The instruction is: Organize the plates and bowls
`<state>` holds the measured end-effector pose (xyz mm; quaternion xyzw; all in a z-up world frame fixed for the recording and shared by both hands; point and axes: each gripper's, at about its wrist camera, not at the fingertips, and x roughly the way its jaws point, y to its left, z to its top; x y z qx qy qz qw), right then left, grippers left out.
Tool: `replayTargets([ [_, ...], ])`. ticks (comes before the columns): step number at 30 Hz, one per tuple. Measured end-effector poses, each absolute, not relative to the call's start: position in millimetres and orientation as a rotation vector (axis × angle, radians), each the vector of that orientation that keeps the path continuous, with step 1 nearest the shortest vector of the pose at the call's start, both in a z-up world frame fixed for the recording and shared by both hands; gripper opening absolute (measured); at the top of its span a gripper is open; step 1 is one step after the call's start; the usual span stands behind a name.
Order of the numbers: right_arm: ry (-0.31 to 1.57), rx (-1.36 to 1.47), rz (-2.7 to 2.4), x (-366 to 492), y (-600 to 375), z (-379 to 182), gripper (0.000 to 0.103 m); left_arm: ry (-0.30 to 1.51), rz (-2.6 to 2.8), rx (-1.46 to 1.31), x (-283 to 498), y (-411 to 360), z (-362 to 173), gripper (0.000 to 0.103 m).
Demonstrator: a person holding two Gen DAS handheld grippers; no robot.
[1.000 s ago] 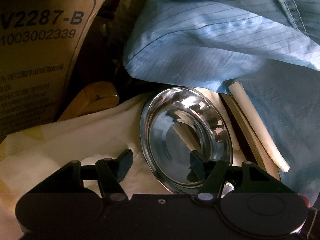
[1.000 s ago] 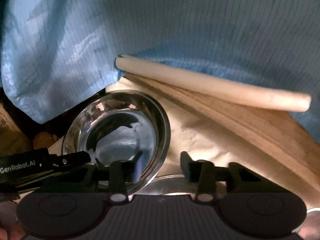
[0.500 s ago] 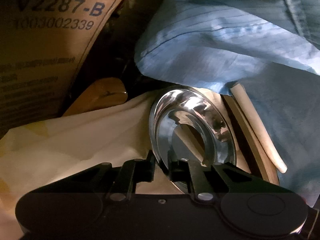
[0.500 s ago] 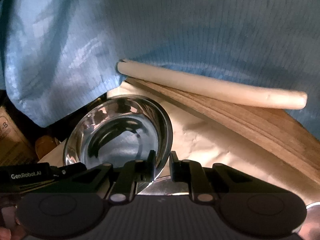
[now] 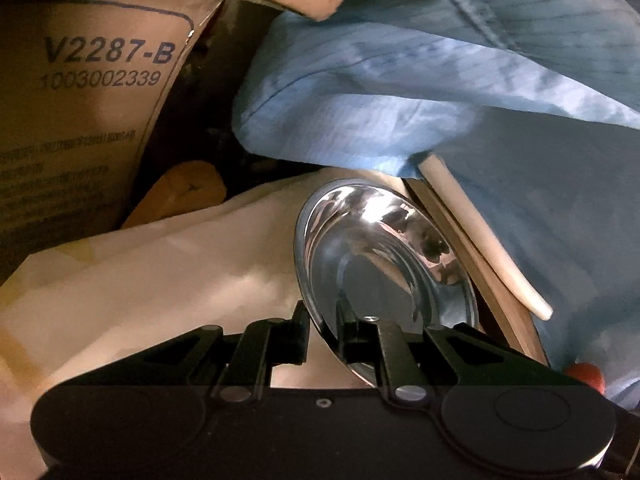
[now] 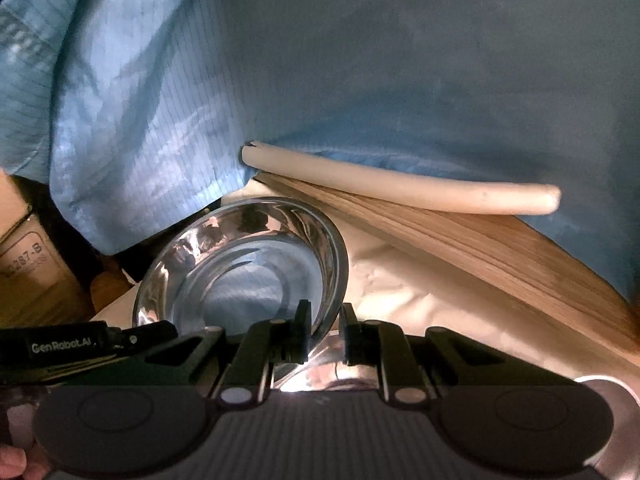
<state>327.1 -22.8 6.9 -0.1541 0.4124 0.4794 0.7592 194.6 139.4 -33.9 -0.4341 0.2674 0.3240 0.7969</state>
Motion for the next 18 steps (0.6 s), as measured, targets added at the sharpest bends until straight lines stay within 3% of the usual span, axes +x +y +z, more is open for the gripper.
replayTargets([
  [18,0.871,-0.251,1.015,280.1,-124.0,40.8,0.019,0.752,0.466,-0.625,189.0,79.6,-0.7,0.018],
])
